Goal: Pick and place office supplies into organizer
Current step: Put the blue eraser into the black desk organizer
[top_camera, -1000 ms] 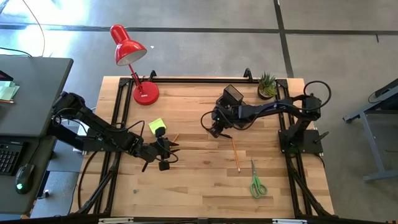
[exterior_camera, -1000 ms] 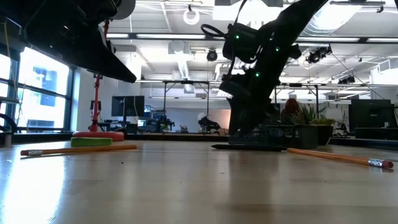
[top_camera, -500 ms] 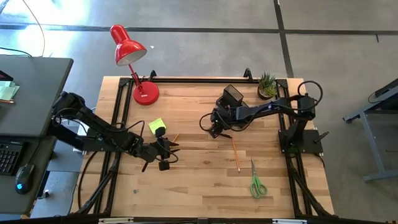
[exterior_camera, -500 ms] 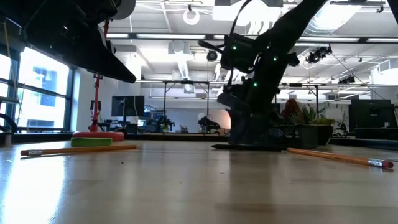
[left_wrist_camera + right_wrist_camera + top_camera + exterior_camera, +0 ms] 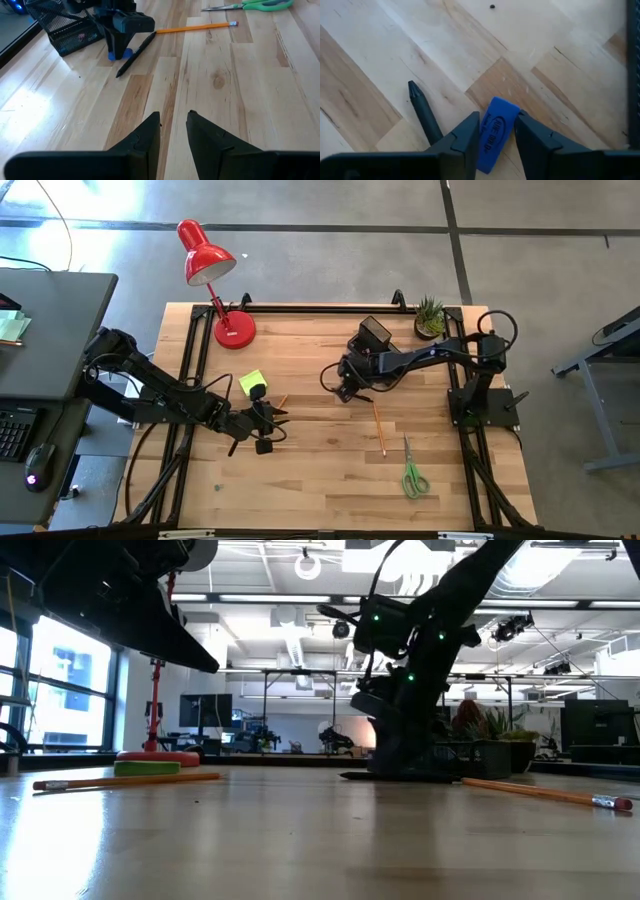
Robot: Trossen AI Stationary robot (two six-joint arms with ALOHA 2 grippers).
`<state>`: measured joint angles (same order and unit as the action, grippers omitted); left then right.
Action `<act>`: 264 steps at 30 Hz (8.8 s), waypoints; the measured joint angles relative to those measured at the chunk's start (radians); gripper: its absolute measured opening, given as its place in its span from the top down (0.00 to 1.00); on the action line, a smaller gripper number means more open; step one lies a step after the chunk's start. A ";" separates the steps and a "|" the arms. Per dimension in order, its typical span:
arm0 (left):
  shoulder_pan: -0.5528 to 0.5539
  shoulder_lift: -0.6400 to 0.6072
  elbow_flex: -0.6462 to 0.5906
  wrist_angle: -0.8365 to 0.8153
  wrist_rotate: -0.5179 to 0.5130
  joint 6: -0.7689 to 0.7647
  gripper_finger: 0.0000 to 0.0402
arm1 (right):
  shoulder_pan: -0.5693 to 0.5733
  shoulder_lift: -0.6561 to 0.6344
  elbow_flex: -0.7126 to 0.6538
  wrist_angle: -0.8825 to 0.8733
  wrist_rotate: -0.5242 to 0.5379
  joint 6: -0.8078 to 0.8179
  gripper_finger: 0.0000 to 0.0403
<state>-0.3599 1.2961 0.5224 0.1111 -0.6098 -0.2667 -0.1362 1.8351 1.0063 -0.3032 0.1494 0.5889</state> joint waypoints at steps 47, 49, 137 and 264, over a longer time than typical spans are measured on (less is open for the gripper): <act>0.000 0.000 0.000 -0.008 0.000 0.000 0.79 | -0.174 -0.013 0.284 -0.463 0.254 -0.355 0.78; 0.000 0.000 0.000 -0.008 0.000 0.000 0.79 | -0.179 -0.013 0.284 -0.462 0.282 -0.365 0.78; 0.000 0.000 0.000 -0.007 0.001 -0.001 0.79 | -0.143 -0.031 0.255 -0.386 0.423 -0.196 0.42; 0.000 0.000 0.000 -0.011 0.015 -0.007 0.79 | -0.020 0.147 0.259 -0.295 -0.119 -0.570 0.71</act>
<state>-0.3599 1.2964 0.5220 0.1005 -0.5943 -0.2741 -0.1566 1.9826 1.2652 -0.5984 0.0307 0.0185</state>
